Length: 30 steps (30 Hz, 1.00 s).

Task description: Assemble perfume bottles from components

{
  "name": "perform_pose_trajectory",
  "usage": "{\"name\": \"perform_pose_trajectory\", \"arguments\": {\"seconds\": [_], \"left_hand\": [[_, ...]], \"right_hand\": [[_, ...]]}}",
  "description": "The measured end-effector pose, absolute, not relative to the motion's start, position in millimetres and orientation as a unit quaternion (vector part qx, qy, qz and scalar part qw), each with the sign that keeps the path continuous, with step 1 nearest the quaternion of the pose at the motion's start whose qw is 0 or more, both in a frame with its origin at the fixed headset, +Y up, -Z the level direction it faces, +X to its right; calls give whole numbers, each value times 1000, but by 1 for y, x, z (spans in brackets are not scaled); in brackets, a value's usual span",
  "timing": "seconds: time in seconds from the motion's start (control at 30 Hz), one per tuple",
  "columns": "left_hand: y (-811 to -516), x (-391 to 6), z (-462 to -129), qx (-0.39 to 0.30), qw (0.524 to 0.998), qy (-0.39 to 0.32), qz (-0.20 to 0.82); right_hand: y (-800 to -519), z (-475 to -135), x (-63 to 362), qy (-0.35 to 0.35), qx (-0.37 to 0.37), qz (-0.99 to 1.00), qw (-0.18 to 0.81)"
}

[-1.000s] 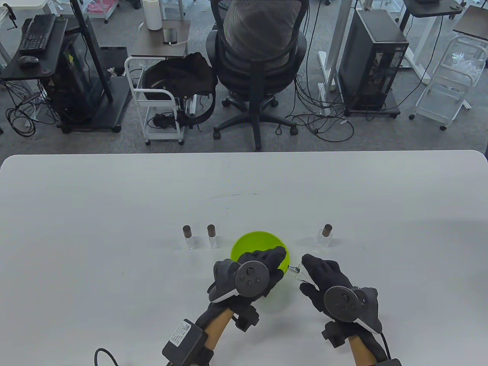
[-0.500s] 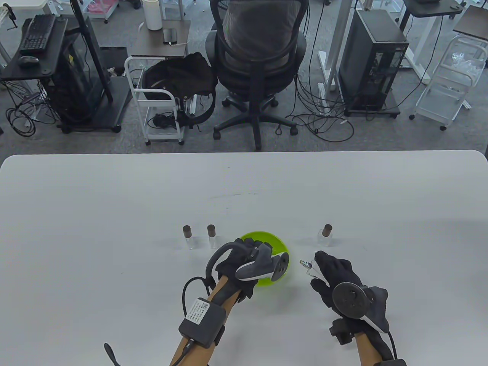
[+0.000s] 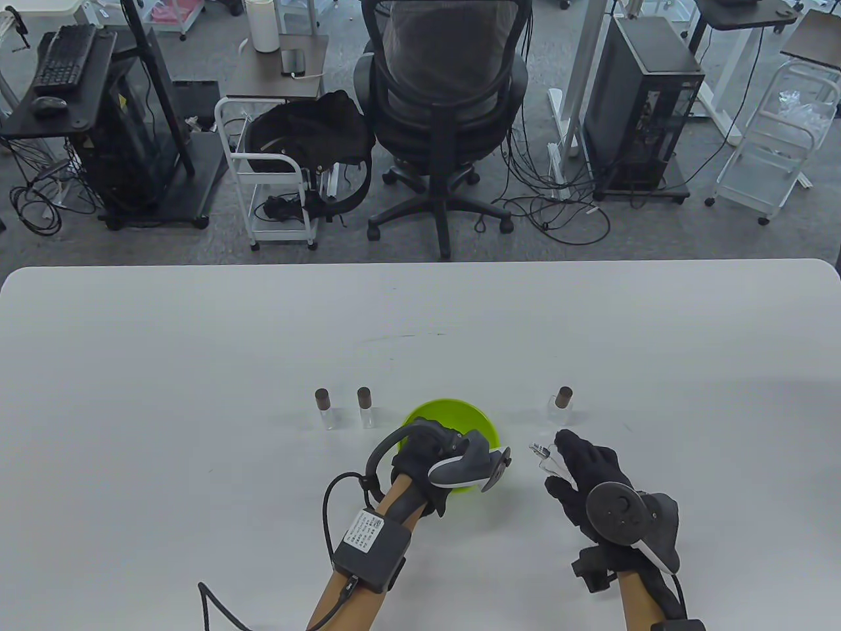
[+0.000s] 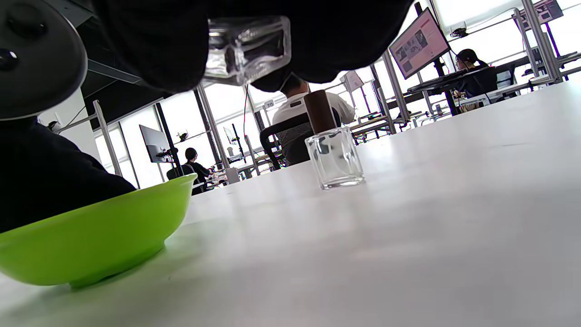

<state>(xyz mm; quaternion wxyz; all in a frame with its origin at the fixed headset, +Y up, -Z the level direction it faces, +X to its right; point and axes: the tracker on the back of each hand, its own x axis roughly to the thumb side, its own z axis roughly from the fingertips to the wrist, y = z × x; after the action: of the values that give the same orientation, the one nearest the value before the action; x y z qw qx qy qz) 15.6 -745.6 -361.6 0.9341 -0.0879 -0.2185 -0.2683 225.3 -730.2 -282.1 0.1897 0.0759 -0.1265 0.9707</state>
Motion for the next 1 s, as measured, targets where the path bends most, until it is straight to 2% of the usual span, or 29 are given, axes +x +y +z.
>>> {"name": "perform_pose_trajectory", "arguments": {"seconds": [0.2,0.37,0.53,0.7,0.87,1.0], "left_hand": [[-736,9,-359,-94,946,-206,-230],[-711,0,-343,-25,963,-210,-164],[-689,-13,-323,52,974,-218,0],[-690,-26,-310,86,951,-203,216],[-702,-35,-308,60,901,-182,388],[-708,-36,-310,45,884,-178,430]], "right_hand": [[-730,-282,223,-120,79,971,190],[-731,-283,220,-110,85,970,201],[-731,-282,213,-105,99,969,199],[-731,-279,205,-99,120,968,196],[-730,-276,195,-100,139,968,182],[-729,-274,190,-102,148,968,177]]}}
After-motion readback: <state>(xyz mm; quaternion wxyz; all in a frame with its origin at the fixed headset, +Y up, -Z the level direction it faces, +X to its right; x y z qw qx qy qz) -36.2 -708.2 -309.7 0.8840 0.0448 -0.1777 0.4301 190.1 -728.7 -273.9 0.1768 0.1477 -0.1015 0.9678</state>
